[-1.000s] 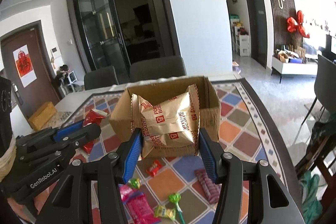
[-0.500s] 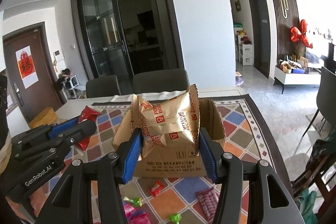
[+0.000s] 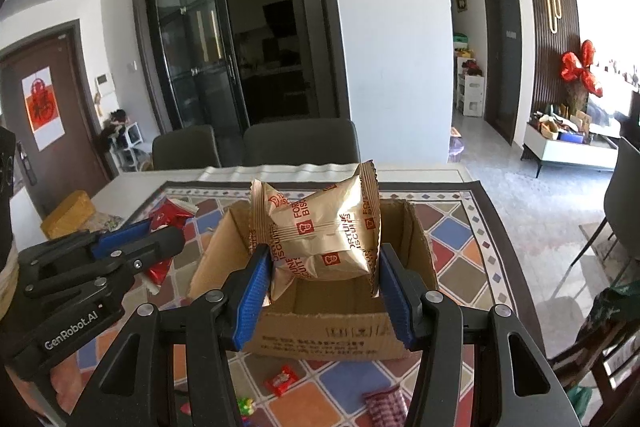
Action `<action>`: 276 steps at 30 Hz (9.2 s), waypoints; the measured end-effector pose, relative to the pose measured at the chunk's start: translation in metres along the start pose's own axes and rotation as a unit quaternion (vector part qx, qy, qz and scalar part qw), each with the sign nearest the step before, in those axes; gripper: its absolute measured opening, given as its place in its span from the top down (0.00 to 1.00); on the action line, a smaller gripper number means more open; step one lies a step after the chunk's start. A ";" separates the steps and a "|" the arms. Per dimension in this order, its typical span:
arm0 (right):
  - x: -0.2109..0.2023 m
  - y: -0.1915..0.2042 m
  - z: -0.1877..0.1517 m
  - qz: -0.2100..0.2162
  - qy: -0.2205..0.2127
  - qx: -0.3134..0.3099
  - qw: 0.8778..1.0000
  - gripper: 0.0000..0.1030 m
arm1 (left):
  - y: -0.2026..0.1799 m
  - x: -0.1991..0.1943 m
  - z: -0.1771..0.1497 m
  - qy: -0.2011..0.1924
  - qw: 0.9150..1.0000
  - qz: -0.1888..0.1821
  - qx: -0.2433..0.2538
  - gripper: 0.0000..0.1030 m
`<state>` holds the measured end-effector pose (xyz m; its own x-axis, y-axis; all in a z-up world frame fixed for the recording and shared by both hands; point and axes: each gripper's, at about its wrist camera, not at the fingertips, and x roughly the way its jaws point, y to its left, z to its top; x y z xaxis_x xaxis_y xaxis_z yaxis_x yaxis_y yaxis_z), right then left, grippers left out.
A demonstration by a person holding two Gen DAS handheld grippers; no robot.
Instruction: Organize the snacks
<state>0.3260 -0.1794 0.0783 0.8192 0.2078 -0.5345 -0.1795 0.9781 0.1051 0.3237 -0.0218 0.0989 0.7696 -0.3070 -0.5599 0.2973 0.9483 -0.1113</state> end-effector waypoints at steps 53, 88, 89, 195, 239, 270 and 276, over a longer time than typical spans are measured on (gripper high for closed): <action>-0.046 0.020 -0.038 -0.018 0.000 -0.022 1.000 0.31 | -0.017 -0.044 -0.056 0.032 0.998 0.014 0.042 0.57; -0.019 0.013 -0.140 -0.014 0.104 0.033 0.994 0.31 | -0.028 -0.015 -0.141 0.124 0.987 -0.022 0.098 0.55; -0.017 0.013 -0.142 -0.014 0.107 0.034 0.994 0.31 | -0.028 -0.013 -0.142 0.127 0.987 -0.023 0.099 0.55; -0.066 0.024 -0.067 0.030 0.043 0.032 0.998 0.74 | -0.027 -0.063 -0.066 0.056 0.998 -0.024 0.029 0.76; 0.073 -0.009 0.026 0.019 0.102 0.027 0.994 0.66 | 0.011 0.063 0.019 0.107 0.994 0.011 -0.015 0.61; -0.039 0.031 -0.034 0.041 0.043 -0.004 0.998 0.50 | -0.007 -0.063 -0.053 0.047 0.998 0.030 0.004 0.47; -0.044 0.039 -0.052 0.044 0.054 -0.003 0.998 0.49 | -0.006 -0.078 -0.075 0.044 0.998 0.042 0.001 0.45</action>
<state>0.2548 -0.1512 0.0622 0.7373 0.2899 -0.6102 -0.2519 0.9561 0.1499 0.2195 0.0022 0.0814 0.7395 -0.2189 -0.6366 0.2353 0.9701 -0.0603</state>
